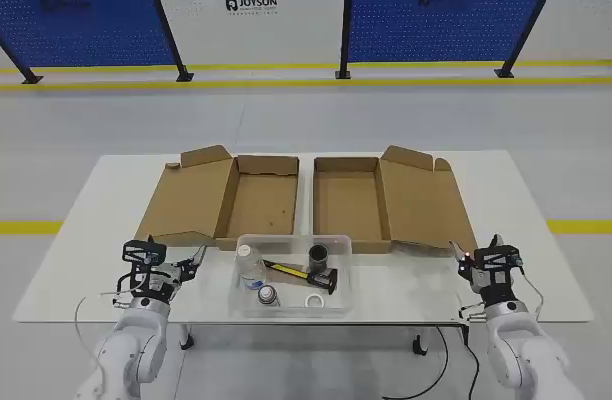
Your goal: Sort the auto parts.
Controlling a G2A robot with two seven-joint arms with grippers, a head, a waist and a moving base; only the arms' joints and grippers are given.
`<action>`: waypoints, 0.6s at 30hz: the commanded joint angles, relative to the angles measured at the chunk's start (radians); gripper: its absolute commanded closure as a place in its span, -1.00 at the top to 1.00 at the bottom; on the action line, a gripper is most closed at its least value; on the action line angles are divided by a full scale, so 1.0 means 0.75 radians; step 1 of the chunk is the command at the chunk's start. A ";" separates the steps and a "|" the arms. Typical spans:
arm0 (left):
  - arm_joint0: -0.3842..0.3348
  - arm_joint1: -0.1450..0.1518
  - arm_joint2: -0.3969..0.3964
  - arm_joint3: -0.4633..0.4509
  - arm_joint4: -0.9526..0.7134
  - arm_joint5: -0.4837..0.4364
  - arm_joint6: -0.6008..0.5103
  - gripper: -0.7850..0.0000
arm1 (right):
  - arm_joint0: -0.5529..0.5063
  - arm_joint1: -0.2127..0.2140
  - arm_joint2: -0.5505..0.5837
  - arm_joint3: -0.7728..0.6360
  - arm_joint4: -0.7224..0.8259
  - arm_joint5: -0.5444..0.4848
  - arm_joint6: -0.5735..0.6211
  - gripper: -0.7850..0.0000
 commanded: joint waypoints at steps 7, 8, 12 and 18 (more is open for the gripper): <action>0.000 0.000 0.000 0.000 0.000 0.000 0.000 1.00 | 0.000 0.000 0.000 0.000 0.000 0.000 0.000 0.43; 0.000 0.000 0.000 0.000 0.000 0.000 0.000 1.00 | 0.000 0.000 0.000 0.000 0.000 0.000 0.000 0.42; -0.011 0.000 0.005 -0.007 0.013 -0.005 0.003 1.00 | 0.000 0.000 0.000 0.000 0.000 0.000 0.000 1.00; -0.090 -0.002 0.036 -0.030 0.047 -0.064 -0.022 1.00 | 0.000 0.000 0.000 0.000 0.000 0.000 0.000 1.00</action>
